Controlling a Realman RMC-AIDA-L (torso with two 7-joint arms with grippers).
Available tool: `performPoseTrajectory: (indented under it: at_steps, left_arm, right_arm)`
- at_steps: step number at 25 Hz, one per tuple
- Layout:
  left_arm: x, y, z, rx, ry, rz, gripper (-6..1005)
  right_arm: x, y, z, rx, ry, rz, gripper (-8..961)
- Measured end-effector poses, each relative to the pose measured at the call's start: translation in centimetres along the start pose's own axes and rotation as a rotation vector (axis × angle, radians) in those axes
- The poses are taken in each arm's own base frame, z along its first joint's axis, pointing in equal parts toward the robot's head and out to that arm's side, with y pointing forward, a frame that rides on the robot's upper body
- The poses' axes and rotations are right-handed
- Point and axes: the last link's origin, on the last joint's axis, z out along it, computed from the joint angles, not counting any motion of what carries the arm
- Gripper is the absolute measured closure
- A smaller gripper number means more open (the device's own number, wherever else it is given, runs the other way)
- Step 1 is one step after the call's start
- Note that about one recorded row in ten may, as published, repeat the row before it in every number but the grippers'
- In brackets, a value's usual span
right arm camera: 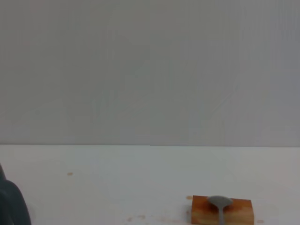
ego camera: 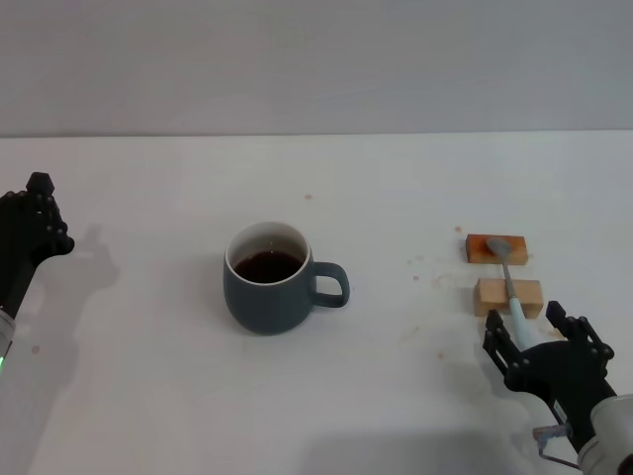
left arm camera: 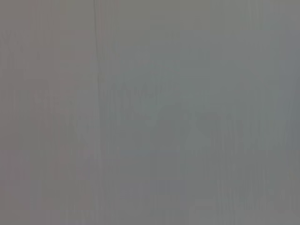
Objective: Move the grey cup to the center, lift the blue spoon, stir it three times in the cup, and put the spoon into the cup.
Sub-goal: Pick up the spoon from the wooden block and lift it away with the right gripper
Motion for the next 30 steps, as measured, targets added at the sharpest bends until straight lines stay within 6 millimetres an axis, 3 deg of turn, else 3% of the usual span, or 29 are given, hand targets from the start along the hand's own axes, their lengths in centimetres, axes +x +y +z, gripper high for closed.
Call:
performPoseTrajectory:
  at_steps: [30]
  left_arm:
    - [-0.1,-0.1,-0.1,-0.001,-0.002,0.004,1001]
  right_arm:
    - [1.0,0.5,0.3,0.02,0.025,0.006,239]
